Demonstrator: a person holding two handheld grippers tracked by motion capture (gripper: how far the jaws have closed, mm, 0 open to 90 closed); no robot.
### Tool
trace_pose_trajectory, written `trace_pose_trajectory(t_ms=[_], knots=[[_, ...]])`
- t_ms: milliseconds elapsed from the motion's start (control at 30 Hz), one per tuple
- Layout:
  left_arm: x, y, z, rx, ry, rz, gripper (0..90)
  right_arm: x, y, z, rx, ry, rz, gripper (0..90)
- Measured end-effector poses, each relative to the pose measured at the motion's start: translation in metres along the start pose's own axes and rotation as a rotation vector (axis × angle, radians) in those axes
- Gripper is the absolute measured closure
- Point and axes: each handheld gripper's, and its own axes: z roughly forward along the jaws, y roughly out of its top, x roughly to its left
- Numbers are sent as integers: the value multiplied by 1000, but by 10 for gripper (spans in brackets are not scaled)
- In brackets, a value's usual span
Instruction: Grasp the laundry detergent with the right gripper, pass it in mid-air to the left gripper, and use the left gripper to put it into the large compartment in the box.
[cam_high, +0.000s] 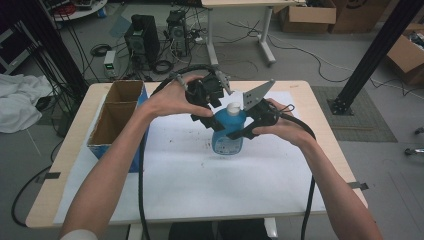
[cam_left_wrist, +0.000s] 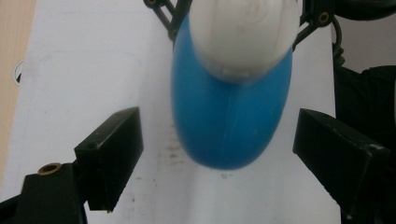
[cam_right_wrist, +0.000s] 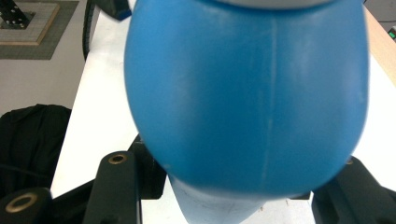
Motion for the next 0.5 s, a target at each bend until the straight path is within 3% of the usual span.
trace_pose_trajectory(t_ms=[500], knots=[[0,12,13,-16,-13,-12,169,-1,1,3,1,4,6,457]])
